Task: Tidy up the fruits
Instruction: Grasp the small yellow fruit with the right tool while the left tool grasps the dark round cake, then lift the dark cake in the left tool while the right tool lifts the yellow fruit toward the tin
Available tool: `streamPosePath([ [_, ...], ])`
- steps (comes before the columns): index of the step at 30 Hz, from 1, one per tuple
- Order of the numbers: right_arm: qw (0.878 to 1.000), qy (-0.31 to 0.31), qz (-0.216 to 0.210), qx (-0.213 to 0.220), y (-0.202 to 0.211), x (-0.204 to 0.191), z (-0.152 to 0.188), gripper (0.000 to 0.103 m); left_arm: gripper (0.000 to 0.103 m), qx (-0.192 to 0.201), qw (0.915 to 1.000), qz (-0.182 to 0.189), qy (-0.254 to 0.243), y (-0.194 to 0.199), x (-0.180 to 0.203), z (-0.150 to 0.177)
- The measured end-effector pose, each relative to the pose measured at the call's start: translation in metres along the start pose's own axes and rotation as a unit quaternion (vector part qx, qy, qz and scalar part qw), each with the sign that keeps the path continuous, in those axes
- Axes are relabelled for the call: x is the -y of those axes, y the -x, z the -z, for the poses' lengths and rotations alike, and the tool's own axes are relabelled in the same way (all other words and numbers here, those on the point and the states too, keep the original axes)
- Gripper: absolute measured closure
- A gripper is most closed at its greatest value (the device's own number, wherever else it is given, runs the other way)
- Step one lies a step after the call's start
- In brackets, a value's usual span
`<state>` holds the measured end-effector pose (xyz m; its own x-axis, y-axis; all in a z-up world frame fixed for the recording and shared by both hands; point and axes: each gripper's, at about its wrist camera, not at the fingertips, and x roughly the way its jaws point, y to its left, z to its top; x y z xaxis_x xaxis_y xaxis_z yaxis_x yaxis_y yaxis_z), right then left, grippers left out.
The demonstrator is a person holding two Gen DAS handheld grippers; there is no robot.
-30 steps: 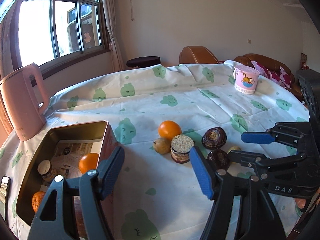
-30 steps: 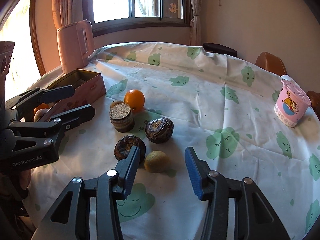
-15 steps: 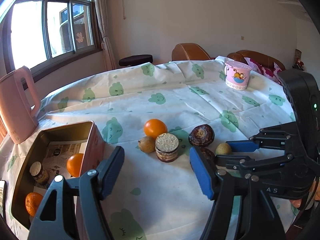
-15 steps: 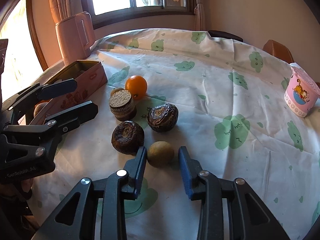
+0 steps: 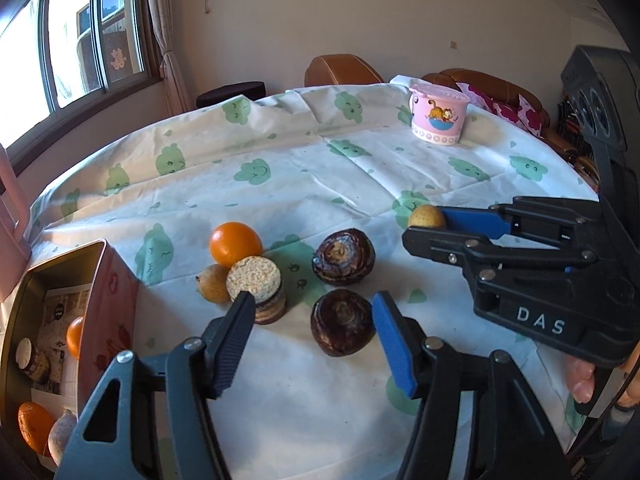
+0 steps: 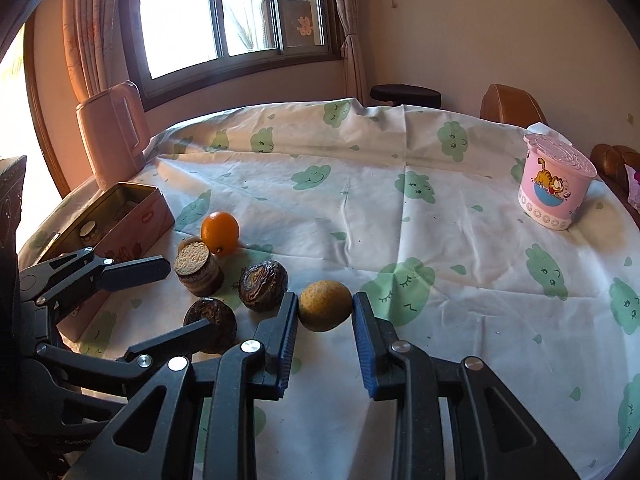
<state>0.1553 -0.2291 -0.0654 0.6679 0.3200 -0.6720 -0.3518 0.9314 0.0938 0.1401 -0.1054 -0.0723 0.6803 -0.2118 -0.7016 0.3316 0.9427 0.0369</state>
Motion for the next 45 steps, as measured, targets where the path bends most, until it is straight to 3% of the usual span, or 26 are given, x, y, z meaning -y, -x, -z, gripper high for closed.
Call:
streamPosePath([
  [2,1.000,-0.001,0.000,-0.005,-0.003,-0.001,0.001,0.074,0.042,-0.008,0.9999,0.002,-0.009,-0.004,0.005,-0.001],
  [4,1.000,-0.004,0.002,0.000,-0.002,0.000,0.001,0.074,0.056,-0.019,0.9997,0.011,-0.012,-0.008,0.007,-0.001],
  [7,1.000,-0.005,0.001,-0.005,-0.003,0.001,0.001,0.074,0.065,-0.028,0.9992,0.019,-0.021,-0.013,0.012,-0.001],
  [45,0.996,0.050,-0.024,0.073,0.025,-0.019,0.006,0.074,0.065,0.080,0.9955,-0.035,0.038,0.027,-0.010,0.002],
])
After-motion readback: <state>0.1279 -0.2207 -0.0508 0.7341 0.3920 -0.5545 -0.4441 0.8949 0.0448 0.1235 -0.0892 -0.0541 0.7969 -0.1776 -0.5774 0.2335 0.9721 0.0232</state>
